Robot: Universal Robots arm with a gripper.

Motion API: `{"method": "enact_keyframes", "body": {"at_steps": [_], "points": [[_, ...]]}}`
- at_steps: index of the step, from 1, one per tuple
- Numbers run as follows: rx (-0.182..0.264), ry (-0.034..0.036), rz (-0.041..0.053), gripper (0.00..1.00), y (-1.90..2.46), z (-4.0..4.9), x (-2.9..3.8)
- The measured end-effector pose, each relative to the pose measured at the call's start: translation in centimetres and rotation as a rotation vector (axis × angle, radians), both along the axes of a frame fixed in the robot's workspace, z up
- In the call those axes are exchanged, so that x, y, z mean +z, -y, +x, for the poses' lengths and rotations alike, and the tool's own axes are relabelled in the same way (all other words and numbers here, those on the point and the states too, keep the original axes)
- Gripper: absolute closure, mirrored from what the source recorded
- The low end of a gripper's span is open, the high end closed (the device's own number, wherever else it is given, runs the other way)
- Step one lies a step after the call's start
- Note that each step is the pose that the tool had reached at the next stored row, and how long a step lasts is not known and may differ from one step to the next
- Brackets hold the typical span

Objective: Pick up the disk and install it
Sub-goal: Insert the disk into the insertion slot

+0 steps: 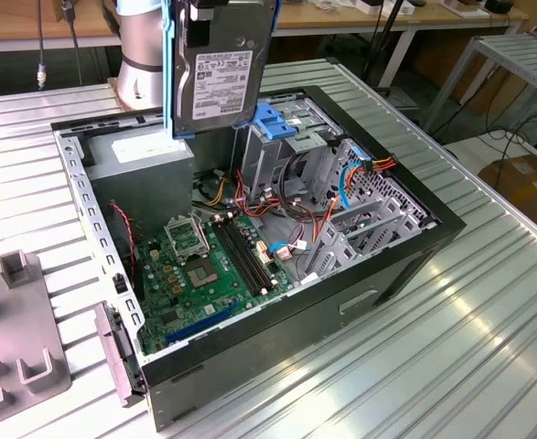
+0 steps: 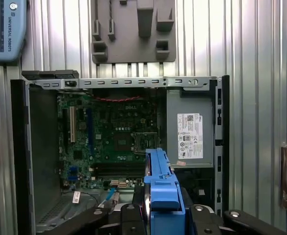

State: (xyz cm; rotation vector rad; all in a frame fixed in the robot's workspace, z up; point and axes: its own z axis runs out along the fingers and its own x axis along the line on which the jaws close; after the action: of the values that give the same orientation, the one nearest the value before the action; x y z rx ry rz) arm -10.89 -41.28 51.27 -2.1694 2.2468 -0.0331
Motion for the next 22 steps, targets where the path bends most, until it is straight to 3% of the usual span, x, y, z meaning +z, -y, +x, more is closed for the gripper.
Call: {"method": "enact_keyframes", "body": {"at_steps": [3, 8, 10, 12, 14, 22], "points": [[0.0, 0.0, 0.0001, 0.63, 1.14, 0.0, -0.03], [0.0, -0.0002, 0.0001, 0.63, 4.27, 0.07, -0.08], [0.0, -0.0003, 0.0002, 0.63, 4.81, 0.09, -0.09], [-0.001, -0.0006, 0.0001, 0.63, 5.86, 0.18, -0.1], [-0.001, -0.0008, 0.0001, 0.63, 6.15, 0.87, -0.15], [-0.002, -0.001, 0.0001, 0.63, 6.33, 4.9, -0.31]]}}
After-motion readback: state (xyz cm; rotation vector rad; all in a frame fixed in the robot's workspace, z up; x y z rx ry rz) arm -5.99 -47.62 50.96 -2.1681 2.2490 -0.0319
